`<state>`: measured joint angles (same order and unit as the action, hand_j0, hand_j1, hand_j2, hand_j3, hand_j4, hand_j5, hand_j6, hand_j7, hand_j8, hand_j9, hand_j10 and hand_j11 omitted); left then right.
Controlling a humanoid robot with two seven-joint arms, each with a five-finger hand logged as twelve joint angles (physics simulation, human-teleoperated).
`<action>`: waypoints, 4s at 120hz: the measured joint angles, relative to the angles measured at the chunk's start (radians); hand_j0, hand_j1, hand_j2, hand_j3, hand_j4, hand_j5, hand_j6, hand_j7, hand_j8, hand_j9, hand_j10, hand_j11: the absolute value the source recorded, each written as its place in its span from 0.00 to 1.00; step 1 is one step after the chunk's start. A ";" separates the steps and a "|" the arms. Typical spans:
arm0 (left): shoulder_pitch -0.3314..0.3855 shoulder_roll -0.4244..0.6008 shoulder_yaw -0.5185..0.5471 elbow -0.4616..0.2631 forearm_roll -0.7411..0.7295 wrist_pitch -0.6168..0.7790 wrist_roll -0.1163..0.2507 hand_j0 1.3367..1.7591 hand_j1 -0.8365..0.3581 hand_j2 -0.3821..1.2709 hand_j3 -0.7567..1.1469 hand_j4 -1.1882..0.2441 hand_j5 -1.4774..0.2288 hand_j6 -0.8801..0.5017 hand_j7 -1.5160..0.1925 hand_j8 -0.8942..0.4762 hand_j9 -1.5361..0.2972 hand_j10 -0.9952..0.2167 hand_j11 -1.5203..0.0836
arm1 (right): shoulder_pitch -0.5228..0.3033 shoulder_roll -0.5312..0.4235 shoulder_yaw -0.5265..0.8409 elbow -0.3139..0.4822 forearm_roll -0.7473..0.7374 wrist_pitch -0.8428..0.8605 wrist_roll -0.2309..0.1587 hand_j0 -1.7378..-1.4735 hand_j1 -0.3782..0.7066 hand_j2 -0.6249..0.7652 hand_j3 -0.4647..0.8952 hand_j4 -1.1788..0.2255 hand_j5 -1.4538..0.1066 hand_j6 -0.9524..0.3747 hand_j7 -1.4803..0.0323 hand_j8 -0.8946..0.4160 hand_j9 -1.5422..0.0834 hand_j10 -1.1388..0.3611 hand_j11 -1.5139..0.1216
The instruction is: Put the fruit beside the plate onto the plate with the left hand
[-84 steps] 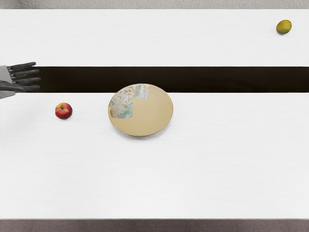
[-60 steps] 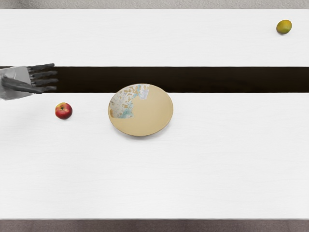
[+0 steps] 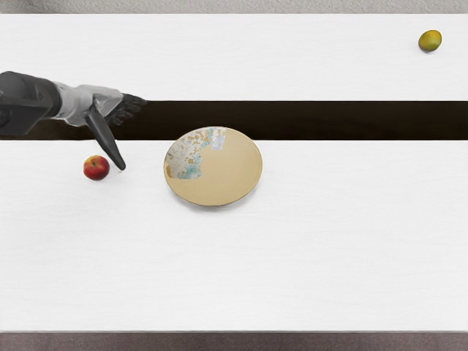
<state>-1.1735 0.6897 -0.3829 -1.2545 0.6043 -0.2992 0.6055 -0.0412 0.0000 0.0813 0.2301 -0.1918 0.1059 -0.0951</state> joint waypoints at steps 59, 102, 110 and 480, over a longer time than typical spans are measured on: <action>0.019 0.007 0.207 -0.189 0.461 0.383 0.005 0.76 0.98 0.23 0.40 0.82 0.86 0.62 0.88 0.64 0.83 0.81 0.94 | 0.000 0.000 0.000 0.000 0.000 0.000 0.000 0.30 0.05 0.45 0.34 0.83 0.92 0.70 0.96 0.67 0.93 0.75 0.91; 0.078 -0.010 0.295 -0.191 0.572 0.575 0.005 0.76 0.99 0.23 0.40 0.82 0.86 0.63 0.88 0.64 0.83 0.81 0.94 | 0.000 0.000 0.000 0.000 0.000 0.000 0.000 0.30 0.05 0.45 0.34 0.83 0.92 0.70 0.96 0.67 0.93 0.75 0.91; 0.102 -0.042 0.321 -0.180 0.595 0.597 0.005 0.76 0.99 0.23 0.40 0.82 0.86 0.63 0.88 0.64 0.83 0.81 0.94 | 0.000 0.000 0.000 0.000 0.000 0.000 0.000 0.30 0.05 0.45 0.34 0.83 0.92 0.70 0.96 0.67 0.93 0.75 0.91; 0.063 -0.395 -0.112 0.289 -0.089 0.018 0.006 0.76 0.50 0.34 0.40 0.44 0.43 0.27 0.45 0.37 0.43 0.46 0.49 | 0.000 0.000 0.000 0.000 0.000 0.000 0.000 0.30 0.05 0.45 0.34 0.83 0.92 0.70 0.96 0.67 0.93 0.75 0.91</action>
<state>-1.1104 0.2944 -0.4952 -0.9654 0.5152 -0.2808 0.6110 -0.0411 0.0000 0.0813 0.2301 -0.1919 0.1058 -0.0951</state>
